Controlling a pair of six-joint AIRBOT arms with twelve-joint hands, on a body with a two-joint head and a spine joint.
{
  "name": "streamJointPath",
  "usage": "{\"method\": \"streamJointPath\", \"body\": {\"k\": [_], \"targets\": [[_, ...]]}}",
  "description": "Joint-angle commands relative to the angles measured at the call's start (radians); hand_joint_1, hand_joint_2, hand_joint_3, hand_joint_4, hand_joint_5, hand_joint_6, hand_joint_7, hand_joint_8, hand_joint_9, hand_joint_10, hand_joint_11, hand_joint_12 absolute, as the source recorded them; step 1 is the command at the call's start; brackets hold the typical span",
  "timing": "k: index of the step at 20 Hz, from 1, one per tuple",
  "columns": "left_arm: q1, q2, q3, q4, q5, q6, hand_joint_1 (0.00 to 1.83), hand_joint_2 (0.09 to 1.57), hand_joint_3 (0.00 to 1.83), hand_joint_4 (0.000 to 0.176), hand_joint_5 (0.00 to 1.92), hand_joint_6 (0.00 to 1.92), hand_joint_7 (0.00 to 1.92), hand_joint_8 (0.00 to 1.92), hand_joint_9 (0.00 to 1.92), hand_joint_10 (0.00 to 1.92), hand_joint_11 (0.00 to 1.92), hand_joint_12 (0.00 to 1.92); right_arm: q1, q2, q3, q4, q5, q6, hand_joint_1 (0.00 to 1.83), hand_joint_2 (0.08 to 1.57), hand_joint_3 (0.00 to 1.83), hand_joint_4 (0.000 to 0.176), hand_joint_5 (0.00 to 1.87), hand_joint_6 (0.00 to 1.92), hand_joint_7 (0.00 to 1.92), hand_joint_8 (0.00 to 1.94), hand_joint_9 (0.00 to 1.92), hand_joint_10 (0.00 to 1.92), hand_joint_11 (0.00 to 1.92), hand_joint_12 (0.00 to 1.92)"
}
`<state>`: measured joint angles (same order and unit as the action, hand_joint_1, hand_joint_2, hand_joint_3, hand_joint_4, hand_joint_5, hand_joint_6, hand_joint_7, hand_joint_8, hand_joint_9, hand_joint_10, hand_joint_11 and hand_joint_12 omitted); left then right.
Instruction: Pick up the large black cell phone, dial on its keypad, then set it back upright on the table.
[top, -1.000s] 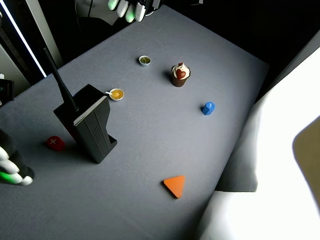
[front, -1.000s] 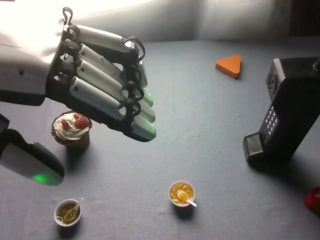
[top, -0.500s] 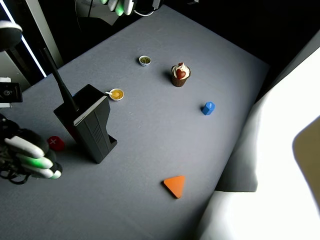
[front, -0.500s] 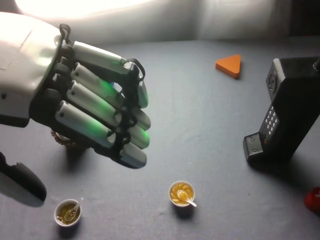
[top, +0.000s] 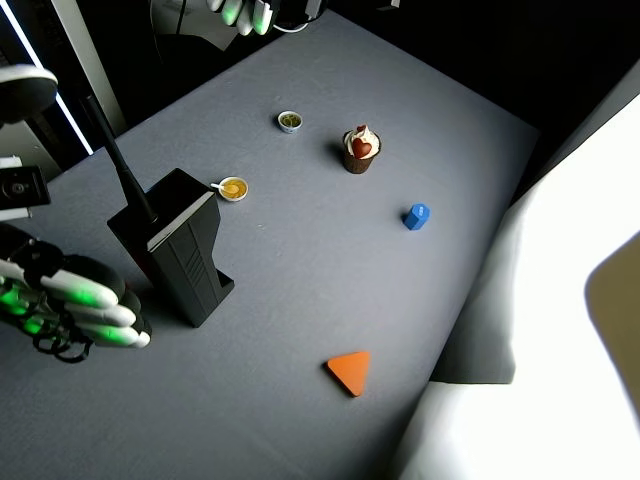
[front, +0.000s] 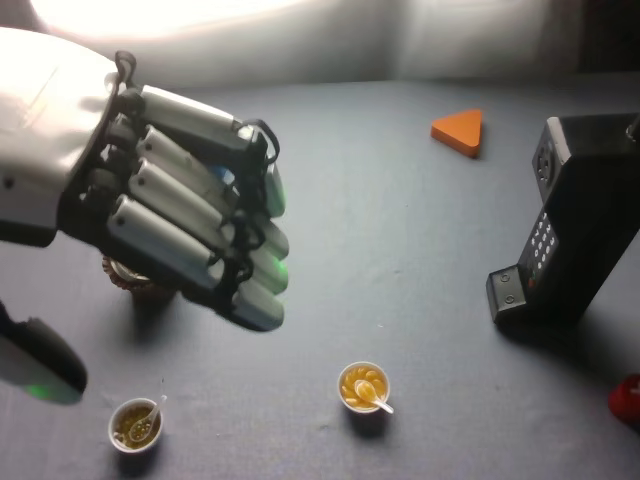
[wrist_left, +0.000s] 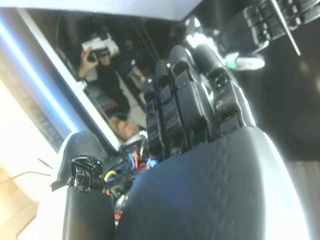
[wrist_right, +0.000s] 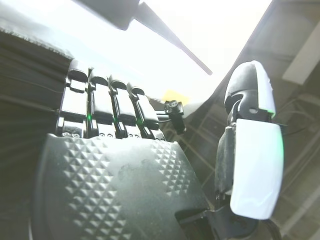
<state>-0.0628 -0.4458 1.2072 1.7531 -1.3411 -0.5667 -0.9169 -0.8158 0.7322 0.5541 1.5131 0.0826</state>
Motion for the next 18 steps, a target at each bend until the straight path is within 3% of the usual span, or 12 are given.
{"method": "streamJointPath", "body": {"k": [1,5,10,18], "targets": [[-0.029,0.004,0.001,-0.105,-0.007,-0.007,0.22,1.28,0.00,0.000,0.40,0.00,0.44,0.00,0.44,0.00,0.00,0.93,0.001,0.004,0.011,-0.026,0.127,0.019,0.70,0.96,0.00,0.000,0.00,0.00,0.00,0.00,0.00,0.00,0.00,0.19],[-0.039,0.003,0.002,-0.104,-0.003,-0.020,0.24,1.28,0.00,0.000,0.40,0.00,0.44,0.00,0.44,0.00,0.00,0.93,-0.003,-0.022,0.043,-0.057,0.118,0.061,0.67,0.99,0.01,0.000,0.00,0.00,0.00,0.00,0.00,0.00,0.00,0.04],[-0.043,0.002,0.004,-0.093,0.002,-0.020,0.21,1.29,0.00,0.000,0.40,0.00,0.42,0.00,0.42,0.00,0.00,0.91,-0.021,-0.063,0.092,-0.122,0.117,0.118,0.72,0.98,0.00,0.000,0.00,0.00,0.00,0.00,0.00,0.00,0.00,0.03],[-0.058,-0.002,0.004,-0.096,0.003,-0.023,0.20,1.29,0.00,0.000,0.39,0.00,0.43,0.00,0.44,0.00,0.00,0.93,-0.010,-0.098,0.158,-0.110,0.117,0.153,0.76,0.99,0.00,0.000,0.00,0.00,0.00,0.00,0.00,0.00,0.00,0.00]]}}
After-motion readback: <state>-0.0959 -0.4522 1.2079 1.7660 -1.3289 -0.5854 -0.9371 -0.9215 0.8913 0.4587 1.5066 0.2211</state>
